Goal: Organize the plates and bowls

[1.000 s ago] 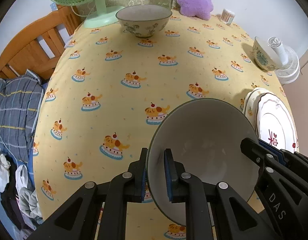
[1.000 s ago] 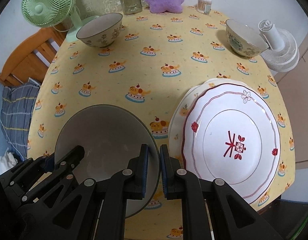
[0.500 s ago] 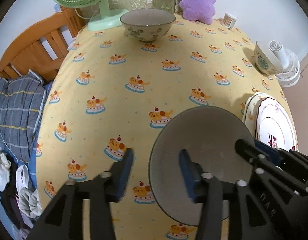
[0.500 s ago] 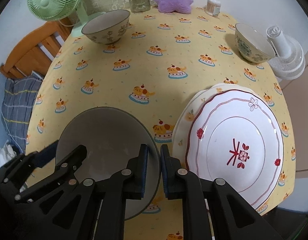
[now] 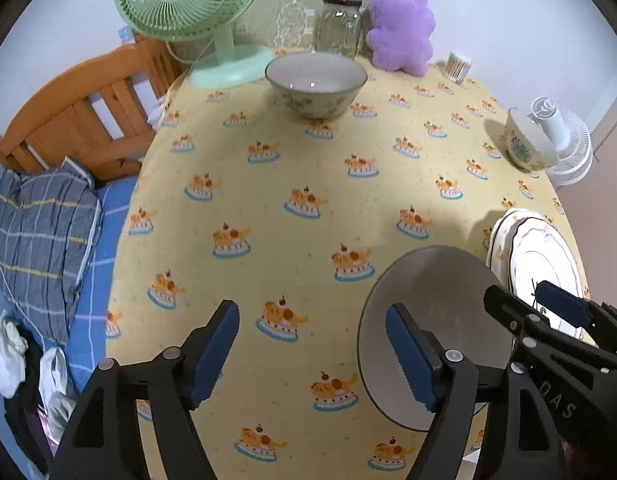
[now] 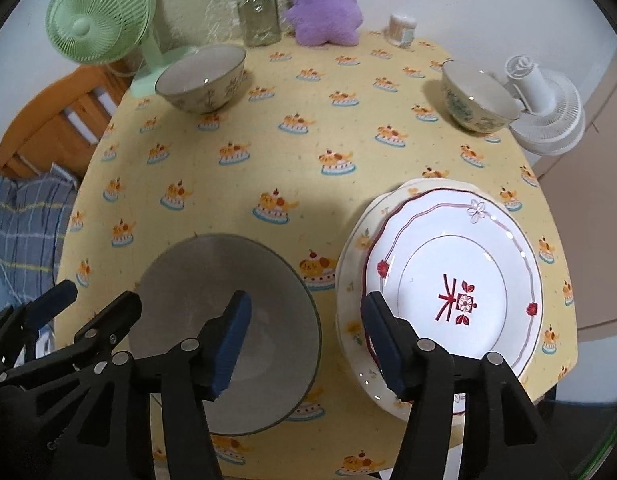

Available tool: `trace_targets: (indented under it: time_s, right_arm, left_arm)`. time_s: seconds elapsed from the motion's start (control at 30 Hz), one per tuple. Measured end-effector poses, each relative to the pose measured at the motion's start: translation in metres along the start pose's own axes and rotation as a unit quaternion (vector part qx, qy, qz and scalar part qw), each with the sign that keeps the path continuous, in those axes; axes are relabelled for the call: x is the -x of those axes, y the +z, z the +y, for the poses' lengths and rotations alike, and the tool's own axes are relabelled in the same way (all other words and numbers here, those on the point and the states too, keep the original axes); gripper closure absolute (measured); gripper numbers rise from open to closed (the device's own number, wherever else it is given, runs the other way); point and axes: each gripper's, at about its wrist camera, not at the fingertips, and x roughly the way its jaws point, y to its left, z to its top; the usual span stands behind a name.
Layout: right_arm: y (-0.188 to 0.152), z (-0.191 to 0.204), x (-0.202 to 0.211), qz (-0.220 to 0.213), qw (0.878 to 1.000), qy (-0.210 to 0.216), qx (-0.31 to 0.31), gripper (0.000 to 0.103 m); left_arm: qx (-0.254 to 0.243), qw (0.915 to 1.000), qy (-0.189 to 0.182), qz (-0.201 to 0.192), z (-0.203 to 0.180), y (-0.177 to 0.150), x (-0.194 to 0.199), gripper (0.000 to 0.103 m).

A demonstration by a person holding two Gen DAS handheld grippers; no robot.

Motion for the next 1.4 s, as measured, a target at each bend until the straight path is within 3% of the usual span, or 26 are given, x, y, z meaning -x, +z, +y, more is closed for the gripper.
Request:
trace_targets:
  time_s: [0.27, 0.53, 1.0, 1.4]
  right_arm:
    - [0.024, 0.003, 0.025, -0.036, 0.999, -0.007, -0.016, 0.036]
    - [0.064, -0.002, 0.036, -0.061, 0.998, 0.002, -0.007, 0.03]
    - [0.149, -0.013, 0.006, -0.086, 0.991, 0.061, 0.08, 0.03]
    - [0.228, 0.011, -0.043, -0.092, 0.982, 0.119, 0.111, 0.03]
  left_arm:
    - [-0.009, 0.9995, 0.001, -0.031, 0.009, 0.023, 0.019, 0.01]
    - [0.005, 0.9978, 0.018, -0.064, 0.006, 0.054, 0.03, 0.007]
    - [0.068, 0.992, 0.07, -0.08, -0.022, 0.113, 0.007, 0.007]
    - [0.132, 0.9778, 0.116, -0.114, -0.007, 0.171, -0.025, 0.008]
